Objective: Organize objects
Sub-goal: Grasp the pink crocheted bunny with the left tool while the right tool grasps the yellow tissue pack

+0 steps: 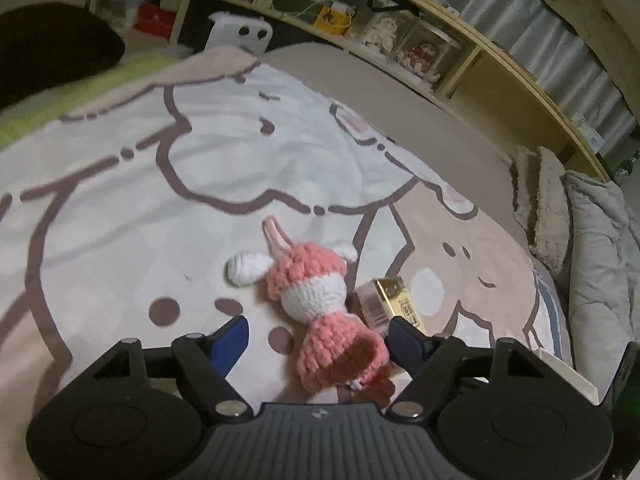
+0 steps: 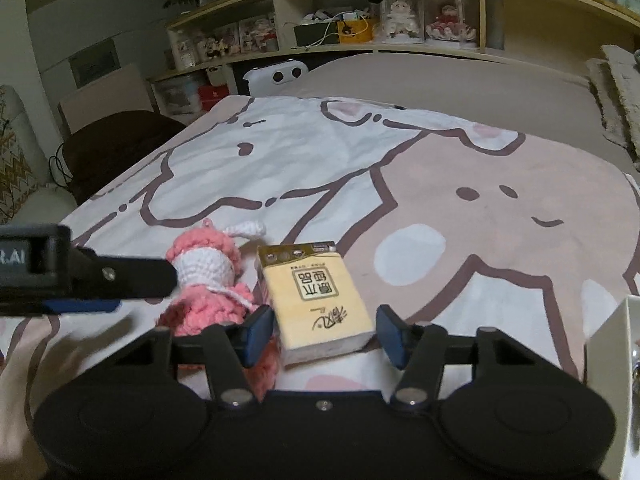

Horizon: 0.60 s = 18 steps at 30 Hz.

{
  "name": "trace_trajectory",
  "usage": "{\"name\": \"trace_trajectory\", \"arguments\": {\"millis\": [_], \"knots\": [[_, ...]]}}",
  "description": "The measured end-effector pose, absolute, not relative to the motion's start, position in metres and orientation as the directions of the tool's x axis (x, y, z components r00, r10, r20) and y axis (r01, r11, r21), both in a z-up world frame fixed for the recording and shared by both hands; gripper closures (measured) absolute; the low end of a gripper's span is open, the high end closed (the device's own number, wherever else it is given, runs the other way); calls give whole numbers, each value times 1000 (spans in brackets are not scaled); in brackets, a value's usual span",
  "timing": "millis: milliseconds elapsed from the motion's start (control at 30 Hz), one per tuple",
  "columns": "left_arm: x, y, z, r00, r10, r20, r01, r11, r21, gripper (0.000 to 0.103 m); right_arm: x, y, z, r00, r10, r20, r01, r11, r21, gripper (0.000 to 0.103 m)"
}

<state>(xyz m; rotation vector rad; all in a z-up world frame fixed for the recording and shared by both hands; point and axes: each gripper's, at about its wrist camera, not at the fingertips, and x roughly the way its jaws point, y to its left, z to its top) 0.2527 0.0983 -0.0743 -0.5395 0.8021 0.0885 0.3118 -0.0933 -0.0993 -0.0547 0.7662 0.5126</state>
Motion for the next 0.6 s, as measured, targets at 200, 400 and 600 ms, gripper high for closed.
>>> {"name": "trace_trajectory", "arguments": {"millis": [200,400,600], "knots": [[253,105,-82,687,-121,-716,-316,838,-445,34,294,-82,-93,563,453,-691,-534,838,113,50],[252,112,-89,670,-133,-730,-341,819,-462,44,275,-77,-88,516,480,-709,-550,821,156,54],[255,105,-87,642,-156,-750,-300,850,-433,54,274,-85,-83,539,430,-724,-497,856,139,55]]}}
